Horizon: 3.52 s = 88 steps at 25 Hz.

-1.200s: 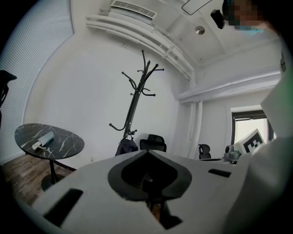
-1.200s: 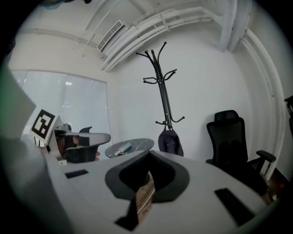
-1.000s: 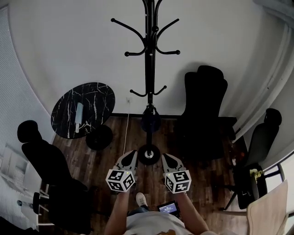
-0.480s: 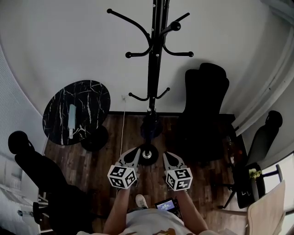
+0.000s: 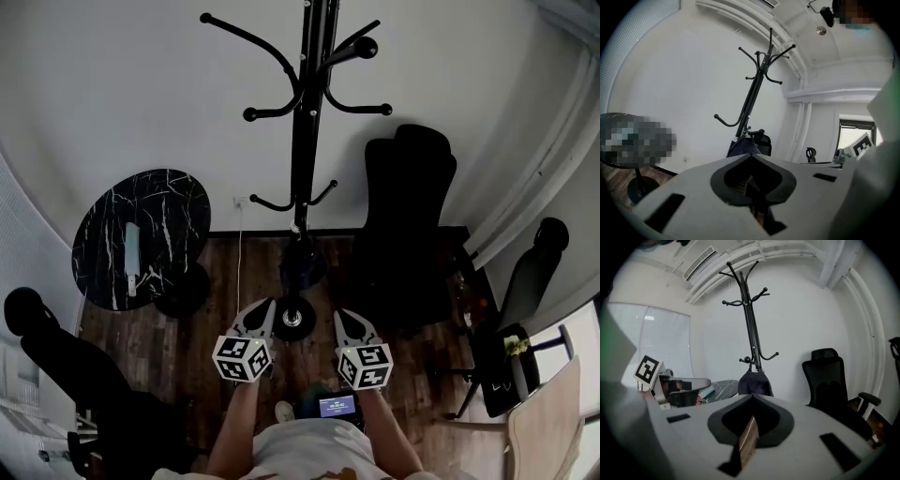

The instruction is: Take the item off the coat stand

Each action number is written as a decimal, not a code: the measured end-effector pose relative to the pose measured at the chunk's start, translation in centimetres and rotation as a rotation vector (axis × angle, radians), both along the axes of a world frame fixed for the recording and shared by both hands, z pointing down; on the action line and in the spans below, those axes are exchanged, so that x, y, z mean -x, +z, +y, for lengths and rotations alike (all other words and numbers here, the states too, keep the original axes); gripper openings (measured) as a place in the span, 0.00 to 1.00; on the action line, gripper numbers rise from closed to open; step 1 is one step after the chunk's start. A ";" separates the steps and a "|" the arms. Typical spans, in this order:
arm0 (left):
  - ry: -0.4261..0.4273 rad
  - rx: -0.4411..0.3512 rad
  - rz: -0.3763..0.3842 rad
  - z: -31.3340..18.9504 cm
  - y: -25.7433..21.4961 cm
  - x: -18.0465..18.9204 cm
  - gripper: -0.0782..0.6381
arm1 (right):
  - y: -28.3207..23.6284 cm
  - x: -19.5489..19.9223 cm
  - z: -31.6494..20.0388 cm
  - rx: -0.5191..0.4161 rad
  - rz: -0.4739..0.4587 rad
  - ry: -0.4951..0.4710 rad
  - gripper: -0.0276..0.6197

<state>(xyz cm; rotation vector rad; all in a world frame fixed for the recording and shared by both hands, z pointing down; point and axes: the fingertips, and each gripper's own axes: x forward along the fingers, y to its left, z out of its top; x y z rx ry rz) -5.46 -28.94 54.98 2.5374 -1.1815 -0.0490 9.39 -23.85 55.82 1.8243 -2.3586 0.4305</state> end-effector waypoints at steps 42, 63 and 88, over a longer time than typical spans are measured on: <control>0.044 0.084 -0.170 -9.9 7.3 -4.4 0.29 | 6.0 -1.4 -13.0 0.135 0.044 -0.030 0.26; 0.061 0.072 -0.159 -12.2 7.4 -5.2 0.15 | 6.5 0.0 -16.3 0.109 0.114 -0.070 0.09; 0.097 0.075 -0.163 -8.7 6.3 -4.4 0.15 | 5.1 0.9 -12.4 0.096 0.119 -0.064 0.09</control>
